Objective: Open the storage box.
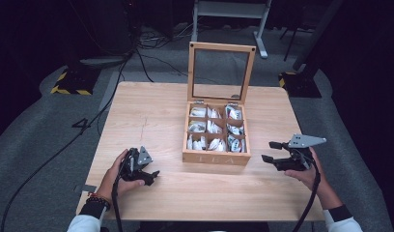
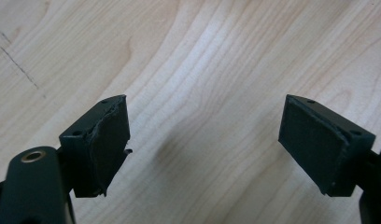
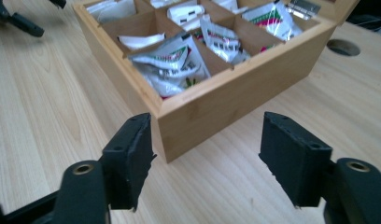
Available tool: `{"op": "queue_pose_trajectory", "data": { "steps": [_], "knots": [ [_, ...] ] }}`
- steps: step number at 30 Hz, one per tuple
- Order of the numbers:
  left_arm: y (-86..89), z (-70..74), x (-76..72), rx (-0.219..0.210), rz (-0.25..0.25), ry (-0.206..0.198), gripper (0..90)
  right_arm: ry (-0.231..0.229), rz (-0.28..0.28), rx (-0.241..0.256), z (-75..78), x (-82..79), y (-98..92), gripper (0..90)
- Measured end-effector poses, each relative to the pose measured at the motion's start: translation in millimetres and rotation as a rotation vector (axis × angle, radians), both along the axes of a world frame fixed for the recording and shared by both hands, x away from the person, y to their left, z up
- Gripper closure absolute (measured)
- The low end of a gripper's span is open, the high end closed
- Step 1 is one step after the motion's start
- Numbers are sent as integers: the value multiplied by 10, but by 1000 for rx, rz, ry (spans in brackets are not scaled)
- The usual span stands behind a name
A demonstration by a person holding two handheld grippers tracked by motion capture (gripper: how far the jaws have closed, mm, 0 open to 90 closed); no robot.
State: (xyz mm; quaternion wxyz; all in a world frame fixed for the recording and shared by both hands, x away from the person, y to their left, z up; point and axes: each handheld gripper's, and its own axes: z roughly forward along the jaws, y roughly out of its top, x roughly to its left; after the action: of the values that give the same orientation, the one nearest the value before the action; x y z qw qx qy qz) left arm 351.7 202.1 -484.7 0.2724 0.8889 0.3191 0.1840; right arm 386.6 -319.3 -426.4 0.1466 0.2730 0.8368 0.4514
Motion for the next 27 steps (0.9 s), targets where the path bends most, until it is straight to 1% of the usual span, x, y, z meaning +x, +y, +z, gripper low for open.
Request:
{"op": "queue_pose_trajectory", "data": {
  "steps": [2, 3, 6, 7, 8, 9, 11, 12, 13, 14, 15, 18, 19, 21, 22, 23, 25, 26, 27],
  "knots": [
    [-1, -35, -38, 0, -6, 7, 167, -10, -2, -10, 61, 24, 45, 365],
    [4, -54, -64, -8, -7, 8, 167, -12, 4, -8, 86, 37, 74, 376],
    [24, -60, -109, -17, -5, 5, 165, -16, 17, -36, 151, 76, 201, 405],
    [24, -60, -109, -17, -5, 5, 165, -16, 17, -36, 151, 76, 201, 405],
    [43, -68, -127, -25, 0, 3, 167, -21, 41, -26, 202, 111, 312, 412],
    [68, -81, -142, -43, 4, 8, 167, -21, 46, -26, 211, 119, 336, 414],
    [94, -97, -154, -66, 15, 11, 165, -27, 65, -32, 247, 155, 445, 422],
    [94, -97, -154, -66, 15, 11, 165, -27, 65, -32, 247, 155, 445, 422],
    [119, -123, -160, -100, 34, 18, 165, -29, 86, -30, 285, 202, 575, 449],
    [127, -135, -169, -119, 50, 23, 164, -28, 96, -28, 293, 219, 623, 464],
    [137, -149, -175, -130, 53, 16, 157, -30, 108, -33, 304, 238, 688, 477],
    [150, -163, -180, -142, 51, 9, 155, -26, 144, -57, 318, 307, 901, 492],
    [169, -180, -165, -165, 43, 18, 154, -23, 158, -64, 318, 330, 970, 497],
    [184, -192, -144, -186, 43, 34, 151, -9, 177, -74, 308, 375, 1098, 498],
    [191, -194, -129, -190, 41, 45, 151, -3, 189, -80, 300, 393, 1156, 500],
    [194, -193, -117, -185, 40, 45, 144, 7, 200, -88, 288, 413, 1208, 501],
    [199, -196, -88, -183, 32, 56, 111, 8, 200, -103, 260, 445, 1291, 512],
    [199, -196, -88, -183, 32, 56, 103, 22, 207, -99, 243, 463, 1323, 511],
    [200, -198, -76, -186, 31, 59, 99, 32, 210, -106, 222, 482, 1365, 511]
  ]
}}
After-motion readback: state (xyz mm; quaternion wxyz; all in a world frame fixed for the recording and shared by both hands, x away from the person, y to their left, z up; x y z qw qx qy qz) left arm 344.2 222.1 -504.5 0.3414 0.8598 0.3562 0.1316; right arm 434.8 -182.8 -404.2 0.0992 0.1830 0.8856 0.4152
